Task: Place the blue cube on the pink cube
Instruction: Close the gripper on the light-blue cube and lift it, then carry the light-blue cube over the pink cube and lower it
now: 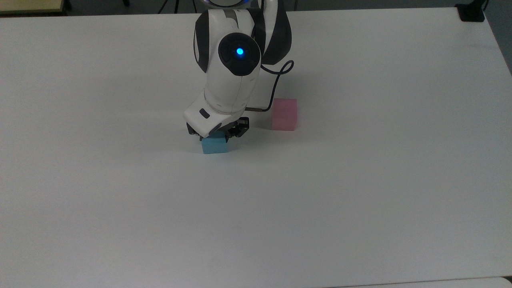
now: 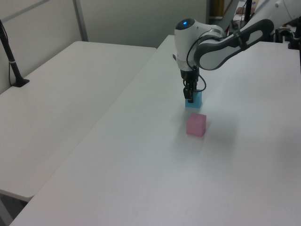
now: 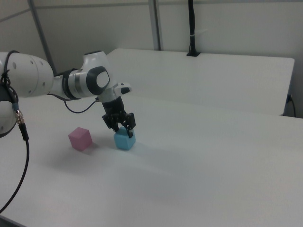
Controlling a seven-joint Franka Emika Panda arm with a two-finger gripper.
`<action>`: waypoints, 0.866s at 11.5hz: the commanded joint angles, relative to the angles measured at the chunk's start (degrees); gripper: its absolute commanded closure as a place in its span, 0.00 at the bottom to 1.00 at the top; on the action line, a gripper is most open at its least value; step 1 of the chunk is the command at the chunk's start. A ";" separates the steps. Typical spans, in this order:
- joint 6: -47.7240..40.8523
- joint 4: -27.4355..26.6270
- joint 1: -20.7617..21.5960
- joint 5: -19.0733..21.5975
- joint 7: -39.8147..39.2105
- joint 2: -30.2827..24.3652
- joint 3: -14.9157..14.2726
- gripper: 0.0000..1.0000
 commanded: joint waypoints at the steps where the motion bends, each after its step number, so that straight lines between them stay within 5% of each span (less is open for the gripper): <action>1: 0.58 -5.01 0.17 -0.99 1.30 -6.93 -0.17 0.40; 3: -0.64 -10.10 0.79 -0.99 1.13 -12.81 0.18 0.40; 6: -6.54 -14.85 0.70 2.77 4.71 -18.37 6.05 0.41; 10: -4.80 -14.52 0.70 5.16 16.21 -18.47 11.94 0.41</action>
